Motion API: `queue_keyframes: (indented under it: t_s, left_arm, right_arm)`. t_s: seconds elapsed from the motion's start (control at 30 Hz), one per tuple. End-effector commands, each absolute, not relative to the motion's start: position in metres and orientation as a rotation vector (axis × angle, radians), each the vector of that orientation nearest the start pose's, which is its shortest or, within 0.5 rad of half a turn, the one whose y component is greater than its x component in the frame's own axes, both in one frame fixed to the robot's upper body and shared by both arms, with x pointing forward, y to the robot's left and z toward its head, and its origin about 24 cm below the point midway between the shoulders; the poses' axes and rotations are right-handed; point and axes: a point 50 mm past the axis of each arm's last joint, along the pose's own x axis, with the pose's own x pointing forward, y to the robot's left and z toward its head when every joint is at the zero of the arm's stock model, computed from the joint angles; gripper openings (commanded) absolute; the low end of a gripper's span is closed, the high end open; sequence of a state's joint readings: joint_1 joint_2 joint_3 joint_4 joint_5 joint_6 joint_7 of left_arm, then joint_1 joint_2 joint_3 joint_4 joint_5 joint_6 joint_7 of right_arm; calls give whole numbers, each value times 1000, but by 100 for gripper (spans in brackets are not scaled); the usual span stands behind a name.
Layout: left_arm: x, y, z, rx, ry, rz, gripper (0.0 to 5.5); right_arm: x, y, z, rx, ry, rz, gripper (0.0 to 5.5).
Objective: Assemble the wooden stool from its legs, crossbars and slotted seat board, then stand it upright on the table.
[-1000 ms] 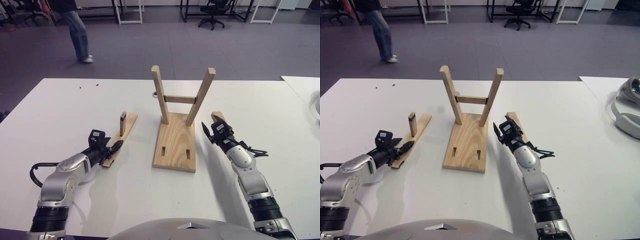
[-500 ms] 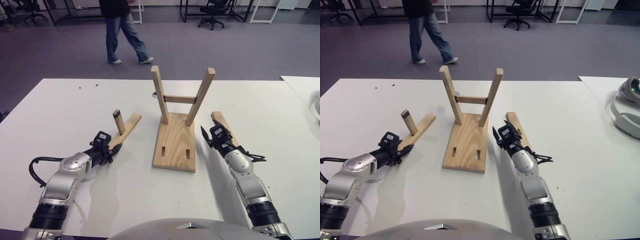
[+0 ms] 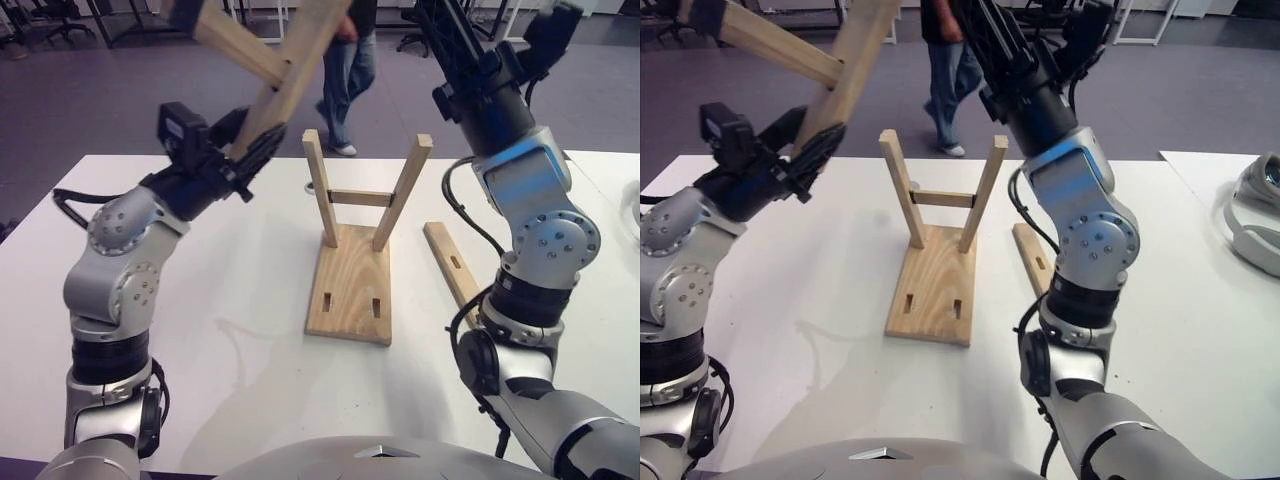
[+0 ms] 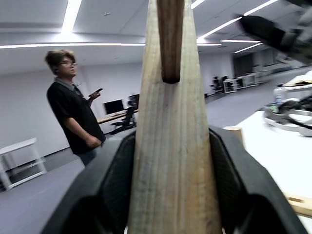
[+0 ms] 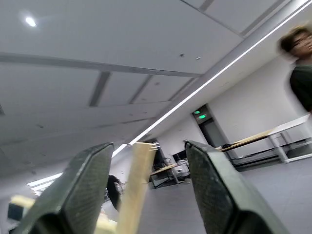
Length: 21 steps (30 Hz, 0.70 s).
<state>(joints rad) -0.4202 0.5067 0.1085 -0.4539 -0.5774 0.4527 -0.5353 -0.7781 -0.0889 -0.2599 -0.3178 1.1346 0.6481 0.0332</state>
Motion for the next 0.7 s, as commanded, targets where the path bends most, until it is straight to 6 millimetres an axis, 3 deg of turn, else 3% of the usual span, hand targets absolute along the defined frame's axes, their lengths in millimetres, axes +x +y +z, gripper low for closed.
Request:
queue_keyframes:
  t_s: [0.03,0.13,0.37,0.63,0.7]
  left_arm:
    - [264,136,234,172,-403,-888,203]
    - [262,128,231,214,-403,-931,203]
    - [266,134,231,183,-430,-841,203]
    - [261,132,220,303,-393,-910,203]
    - [261,136,221,347,-390,-925,203]
  right_arm:
    - [285,-95,294,848,-347,909,274]
    - [287,-94,293,897,-313,893,274]
    - [295,-111,285,977,-313,730,274]
    - [288,-99,272,880,-188,839,274]
    - [288,-105,264,876,-137,834,238]
